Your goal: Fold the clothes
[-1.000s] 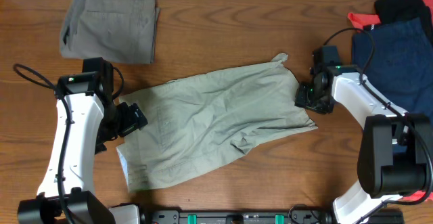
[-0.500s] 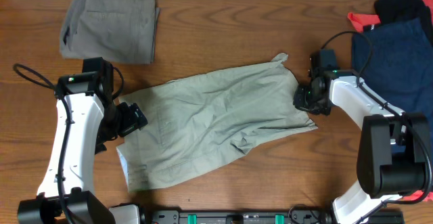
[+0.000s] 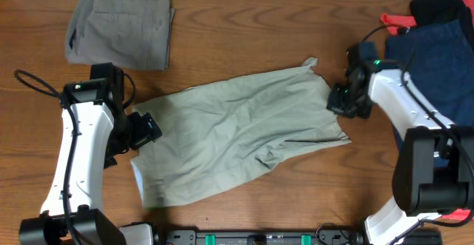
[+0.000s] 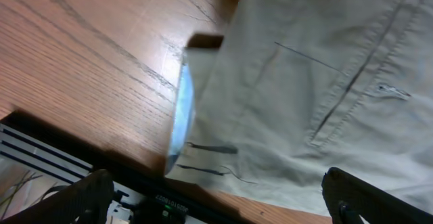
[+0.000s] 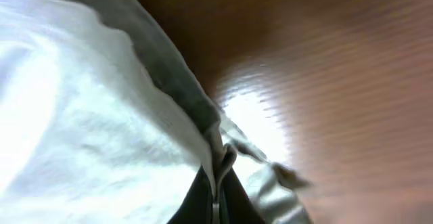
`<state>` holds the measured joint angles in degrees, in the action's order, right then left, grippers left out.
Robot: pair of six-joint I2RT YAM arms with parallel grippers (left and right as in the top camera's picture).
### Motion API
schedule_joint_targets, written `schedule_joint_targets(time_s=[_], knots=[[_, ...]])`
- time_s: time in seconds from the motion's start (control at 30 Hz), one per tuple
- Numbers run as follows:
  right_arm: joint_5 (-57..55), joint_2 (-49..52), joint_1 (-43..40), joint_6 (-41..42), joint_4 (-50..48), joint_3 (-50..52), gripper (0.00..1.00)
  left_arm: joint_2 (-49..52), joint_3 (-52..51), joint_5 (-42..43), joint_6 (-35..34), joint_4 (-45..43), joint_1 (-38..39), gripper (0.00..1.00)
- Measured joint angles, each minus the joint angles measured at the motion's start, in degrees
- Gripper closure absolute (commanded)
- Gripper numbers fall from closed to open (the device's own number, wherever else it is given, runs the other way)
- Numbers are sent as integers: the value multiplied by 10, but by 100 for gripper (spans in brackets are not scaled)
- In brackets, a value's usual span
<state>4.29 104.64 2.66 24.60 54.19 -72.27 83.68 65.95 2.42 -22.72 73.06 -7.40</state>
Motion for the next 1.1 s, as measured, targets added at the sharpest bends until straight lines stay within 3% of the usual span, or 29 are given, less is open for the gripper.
schedule_joint_targets(time_s=[0.47,0.8,1.1], knots=[[-1,0,-17,-7,243,-217,99,0,0,9,0,0,0,1],[-1,-62,-74,-7,288,-230,99,0,0,22,8,-16,0,6],[-3,-164,-92,-19,343,-237,99,0,0,123,61,-54,9,12]])
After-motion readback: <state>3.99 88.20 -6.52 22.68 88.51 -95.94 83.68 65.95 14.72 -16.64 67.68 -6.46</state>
